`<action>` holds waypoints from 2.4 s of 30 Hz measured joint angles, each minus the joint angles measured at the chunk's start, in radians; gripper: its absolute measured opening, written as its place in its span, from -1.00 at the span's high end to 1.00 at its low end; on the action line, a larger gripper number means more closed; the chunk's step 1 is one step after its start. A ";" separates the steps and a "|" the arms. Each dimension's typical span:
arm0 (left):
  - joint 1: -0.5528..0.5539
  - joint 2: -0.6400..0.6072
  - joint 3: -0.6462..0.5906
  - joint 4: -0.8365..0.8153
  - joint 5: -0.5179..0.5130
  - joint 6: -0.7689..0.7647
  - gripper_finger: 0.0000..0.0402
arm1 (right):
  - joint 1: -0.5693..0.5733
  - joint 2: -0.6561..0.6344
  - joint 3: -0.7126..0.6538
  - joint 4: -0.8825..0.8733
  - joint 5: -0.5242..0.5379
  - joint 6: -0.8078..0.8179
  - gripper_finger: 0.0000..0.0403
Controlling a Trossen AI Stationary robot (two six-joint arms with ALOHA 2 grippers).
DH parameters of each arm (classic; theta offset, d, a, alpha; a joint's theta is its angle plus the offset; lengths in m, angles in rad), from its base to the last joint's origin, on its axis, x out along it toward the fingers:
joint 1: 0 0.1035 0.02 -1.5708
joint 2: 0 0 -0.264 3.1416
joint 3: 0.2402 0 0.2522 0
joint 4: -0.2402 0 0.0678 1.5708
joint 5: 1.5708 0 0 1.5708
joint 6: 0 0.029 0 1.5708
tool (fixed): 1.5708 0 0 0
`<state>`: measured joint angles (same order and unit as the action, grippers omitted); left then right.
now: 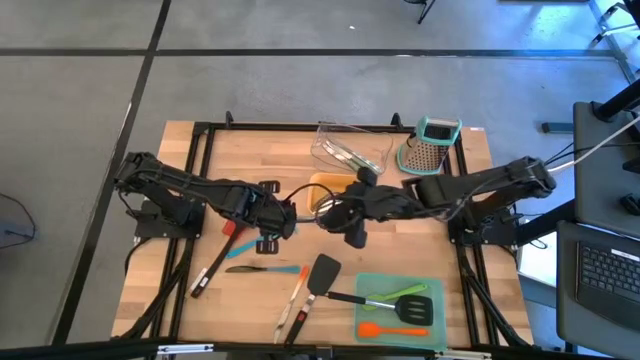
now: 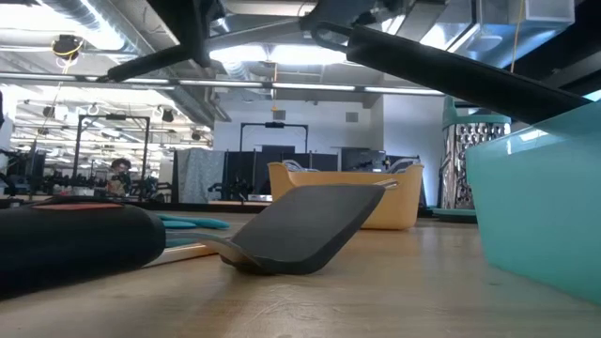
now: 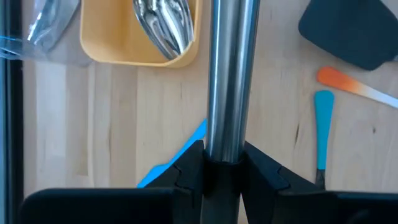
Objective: Pick & Place Kitchen Items
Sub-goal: Put the black spatula into the green bin
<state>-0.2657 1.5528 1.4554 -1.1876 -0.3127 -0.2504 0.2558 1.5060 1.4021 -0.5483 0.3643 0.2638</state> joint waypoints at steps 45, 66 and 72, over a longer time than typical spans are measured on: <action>0.030 0.034 0.095 0.157 0.051 0.131 0.65 | -0.046 0.164 0.000 0.010 -0.160 -0.115 0.67; -0.186 -0.111 0.095 0.536 -0.221 0.365 -0.10 | 0.118 0.001 -0.404 0.381 -0.124 -0.063 0.67; -0.169 -0.105 0.089 0.653 -0.226 0.432 -0.10 | 0.258 -0.095 -0.594 0.582 0.037 0.039 0.67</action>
<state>-0.4343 1.4483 1.5442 -0.5349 -0.5388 0.1814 0.5135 1.4111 0.8078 0.0337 0.4016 0.3029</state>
